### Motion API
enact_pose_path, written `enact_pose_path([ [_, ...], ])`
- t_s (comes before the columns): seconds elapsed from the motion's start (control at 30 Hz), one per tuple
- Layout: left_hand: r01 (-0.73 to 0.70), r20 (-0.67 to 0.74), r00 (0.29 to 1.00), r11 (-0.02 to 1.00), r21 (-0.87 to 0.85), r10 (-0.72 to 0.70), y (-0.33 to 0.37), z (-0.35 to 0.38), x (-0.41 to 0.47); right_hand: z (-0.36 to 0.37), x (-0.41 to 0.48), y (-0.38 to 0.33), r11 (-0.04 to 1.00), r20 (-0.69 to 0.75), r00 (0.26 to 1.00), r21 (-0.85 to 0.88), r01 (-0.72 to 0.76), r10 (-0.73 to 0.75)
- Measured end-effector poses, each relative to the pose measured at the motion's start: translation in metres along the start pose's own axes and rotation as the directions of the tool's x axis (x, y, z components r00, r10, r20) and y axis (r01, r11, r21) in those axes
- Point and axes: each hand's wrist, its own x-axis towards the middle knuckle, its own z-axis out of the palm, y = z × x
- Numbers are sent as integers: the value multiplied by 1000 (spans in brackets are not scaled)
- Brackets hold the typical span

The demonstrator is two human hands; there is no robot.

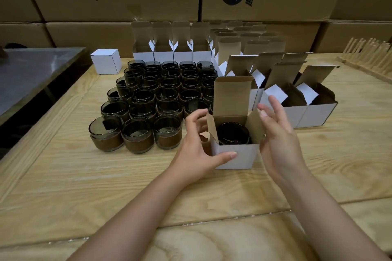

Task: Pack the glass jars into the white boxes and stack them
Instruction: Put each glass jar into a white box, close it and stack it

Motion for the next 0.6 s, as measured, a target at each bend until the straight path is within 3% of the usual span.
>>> enact_pose_path([
  [0.1, -61, 9, 998, 996, 63, 61, 0, 0, 0, 6, 0, 1, 1000, 99, 995, 21, 3, -5],
  [0.17, -87, 24, 996, 994, 67, 86, -1, 0, 1, 10, 1, 0, 976, 208, 978, -207, 71, -26],
  [0.27, -87, 29, 996, 996, 33, 86, -3, -1, 2, 11, 1, 3, 842, 285, 959, -519, 144, 12],
  [0.33, -91, 33, 995, 996, 26, 90, -2, -2, 2, 10, 0, 6, 851, 267, 964, -504, 148, -10],
  [0.47, -75, 54, 996, 997, -24, 76, 0, -3, 3, 8, -1, 15, 940, 263, 962, -302, 159, -78],
  [0.6, -51, 63, 997, 998, -31, 53, 2, -3, 4, 7, 6, 16, 937, 268, 954, -278, 213, -138],
])
